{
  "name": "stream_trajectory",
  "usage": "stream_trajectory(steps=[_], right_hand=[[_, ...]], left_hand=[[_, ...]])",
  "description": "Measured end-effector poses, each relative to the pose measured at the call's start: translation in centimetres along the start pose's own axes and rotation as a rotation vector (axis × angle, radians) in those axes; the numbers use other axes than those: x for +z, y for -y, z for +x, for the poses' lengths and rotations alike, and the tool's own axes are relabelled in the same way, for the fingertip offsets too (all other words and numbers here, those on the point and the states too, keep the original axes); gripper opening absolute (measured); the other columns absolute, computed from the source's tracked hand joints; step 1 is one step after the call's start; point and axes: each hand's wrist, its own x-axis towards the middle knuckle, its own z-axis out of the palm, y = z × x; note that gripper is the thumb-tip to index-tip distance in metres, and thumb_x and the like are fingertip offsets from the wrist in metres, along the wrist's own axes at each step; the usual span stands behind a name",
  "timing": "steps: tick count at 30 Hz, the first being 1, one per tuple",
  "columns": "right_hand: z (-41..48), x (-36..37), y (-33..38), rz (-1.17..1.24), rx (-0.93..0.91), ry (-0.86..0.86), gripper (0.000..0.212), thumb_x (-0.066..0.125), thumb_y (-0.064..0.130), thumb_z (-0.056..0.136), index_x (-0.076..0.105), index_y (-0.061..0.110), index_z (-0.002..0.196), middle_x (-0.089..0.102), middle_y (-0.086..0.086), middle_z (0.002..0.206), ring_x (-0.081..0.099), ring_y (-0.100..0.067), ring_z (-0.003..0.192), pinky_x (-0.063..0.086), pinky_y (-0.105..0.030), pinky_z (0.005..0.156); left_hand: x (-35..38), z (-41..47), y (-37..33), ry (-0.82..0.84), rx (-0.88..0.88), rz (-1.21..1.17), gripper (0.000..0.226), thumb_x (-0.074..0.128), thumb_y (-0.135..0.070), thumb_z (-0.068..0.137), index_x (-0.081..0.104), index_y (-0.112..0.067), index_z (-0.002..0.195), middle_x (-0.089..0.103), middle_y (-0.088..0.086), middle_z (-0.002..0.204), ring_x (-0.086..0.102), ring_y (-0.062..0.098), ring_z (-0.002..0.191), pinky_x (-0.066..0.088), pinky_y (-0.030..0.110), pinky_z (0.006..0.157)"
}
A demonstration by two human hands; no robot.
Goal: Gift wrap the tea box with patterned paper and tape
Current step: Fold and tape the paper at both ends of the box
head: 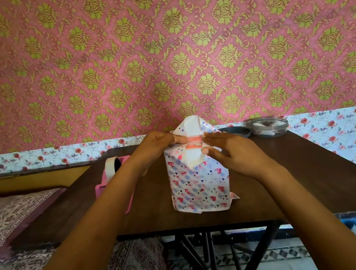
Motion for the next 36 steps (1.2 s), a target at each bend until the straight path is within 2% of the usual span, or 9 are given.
stream_trajectory(steps=[8,11,14,16,18,21,24,29,36], right_hand=[[-0.1,0.5,0.0,0.042,-0.001,-0.018,0.049,0.029,0.047,0.098,0.045,0.023,0.138,0.037,0.005,0.148,0.030,-0.013,0.138,0.030,-0.026,0.106],[0.0,1.0,-0.3,0.084,0.009,-0.044,0.048,0.033,0.047,0.097,0.045,0.023,0.138,0.037,0.004,0.148,0.031,-0.013,0.138,0.030,-0.027,0.107],[0.0,1.2,-0.3,0.125,0.012,-0.074,0.045,0.037,0.041,0.097,0.046,0.021,0.137,0.039,0.003,0.147,0.033,-0.014,0.137,0.032,-0.028,0.106],[0.0,1.2,-0.3,0.139,0.017,-0.081,0.046,0.037,0.042,0.097,0.047,0.021,0.136,0.040,0.002,0.146,0.034,-0.014,0.137,0.032,-0.028,0.105],[-0.1,1.2,-0.3,0.153,0.021,-0.078,0.048,0.037,0.045,0.097,0.046,0.021,0.136,0.040,0.002,0.146,0.034,-0.015,0.137,0.033,-0.029,0.105],[-0.1,1.3,-0.2,0.181,0.028,-0.088,0.046,0.039,0.041,0.097,0.048,0.019,0.136,0.041,0.000,0.146,0.035,-0.016,0.136,0.034,-0.031,0.106],[0.0,1.3,-0.1,0.194,0.028,-0.106,0.043,0.041,0.037,0.097,0.049,0.017,0.135,0.043,-0.002,0.144,0.037,-0.017,0.135,0.034,-0.032,0.106],[0.0,1.4,-0.2,0.199,0.030,-0.105,0.044,0.041,0.039,0.097,0.049,0.017,0.134,0.043,-0.002,0.144,0.037,-0.018,0.135,0.034,-0.031,0.105],[-0.1,1.5,-0.3,0.216,0.026,-0.104,0.055,0.035,0.050,0.092,0.049,0.017,0.135,0.043,-0.002,0.144,0.037,-0.019,0.135,0.035,-0.035,0.105]], left_hand=[[-0.7,-1.1,-0.7,-0.022,-0.069,-0.040,0.024,0.061,-0.037,0.071,0.072,-0.021,0.086,0.069,-0.003,0.100,0.061,0.015,0.102,0.042,0.029,0.097],[-2.4,-2.1,0.5,-0.219,-0.062,0.065,0.018,0.053,-0.022,0.091,0.070,-0.015,0.091,0.068,-0.002,0.098,0.062,0.013,0.094,0.049,0.029,0.090],[-5.1,-3.7,2.6,-0.424,-0.250,0.386,0.020,0.052,-0.018,0.092,0.068,-0.012,0.082,0.060,0.005,0.071,0.054,0.018,0.067,0.041,0.022,0.062],[-7.0,-4.7,3.8,-0.443,-0.425,0.592,0.027,0.050,-0.021,0.092,0.059,-0.011,0.068,0.052,0.009,0.065,0.048,0.021,0.061,0.035,0.025,0.057],[-8.5,-5.3,4.7,-0.451,-0.576,0.671,0.024,0.051,-0.025,0.091,0.060,-0.006,0.079,0.058,0.014,0.080,0.051,0.023,0.070,0.038,0.028,0.063],[-9.7,-6.2,5.6,-0.479,-0.723,0.582,0.040,0.055,-0.031,0.090,0.057,0.001,0.114,0.059,0.020,0.116,0.057,0.031,0.098,0.045,0.036,0.079],[-9.6,-6.7,6.0,-0.481,-0.781,0.393,0.042,0.054,-0.028,0.092,0.052,0.003,0.121,0.055,0.020,0.122,0.054,0.035,0.110,0.045,0.042,0.087],[-8.9,-6.4,5.7,-0.456,-0.841,0.008,0.023,0.051,-0.025,0.094,0.047,-0.006,0.108,0.049,0.017,0.127,0.051,0.033,0.109,0.054,0.033,0.044],[-8.9,-5.8,5.7,-0.460,-0.863,-0.071,0.038,0.050,-0.025,0.095,0.044,-0.006,0.128,0.044,0.011,0.117,0.045,0.034,0.118,0.051,0.038,0.039]])
